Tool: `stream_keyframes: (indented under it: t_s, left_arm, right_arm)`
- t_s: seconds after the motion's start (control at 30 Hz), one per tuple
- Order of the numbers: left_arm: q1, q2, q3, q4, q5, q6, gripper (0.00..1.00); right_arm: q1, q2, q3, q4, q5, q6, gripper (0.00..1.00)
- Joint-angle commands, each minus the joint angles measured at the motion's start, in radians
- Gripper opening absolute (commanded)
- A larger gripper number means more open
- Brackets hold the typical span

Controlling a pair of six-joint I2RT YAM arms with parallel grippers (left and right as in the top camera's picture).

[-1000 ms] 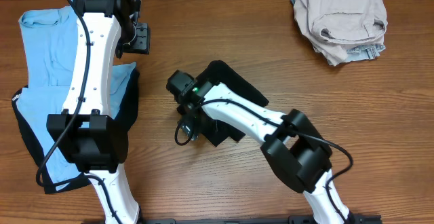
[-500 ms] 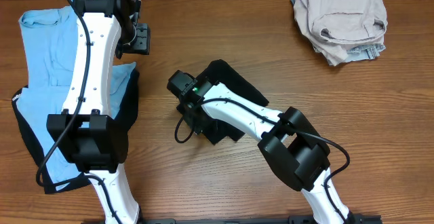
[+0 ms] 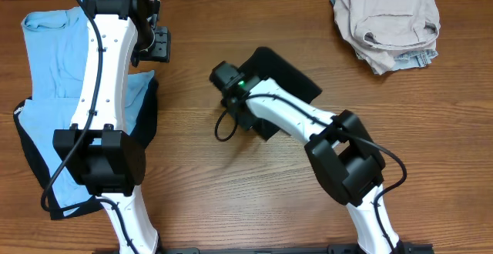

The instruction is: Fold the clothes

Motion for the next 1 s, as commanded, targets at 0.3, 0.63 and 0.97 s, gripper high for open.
stream_keyframes:
  t_s: [0.3, 0.63, 0.97]
  left_arm:
    - [0.011, 0.013, 0.012, 0.011, 0.008, 0.020, 0.62]
    - [0.011, 0.014, 0.012, 0.018, 0.008, 0.020, 0.62]
    - [0.011, 0.014, 0.012, 0.018, 0.009, 0.020, 0.62]
  right_arm:
    - [-0.023, -0.098, -0.004, -0.010, 0.078, -0.047, 0.66]
    - [-0.011, -0.126, -0.007, 0.039, 0.166, -0.073, 1.00]
    - [-0.061, -0.122, -0.052, 0.062, -0.082, -0.117, 1.00]
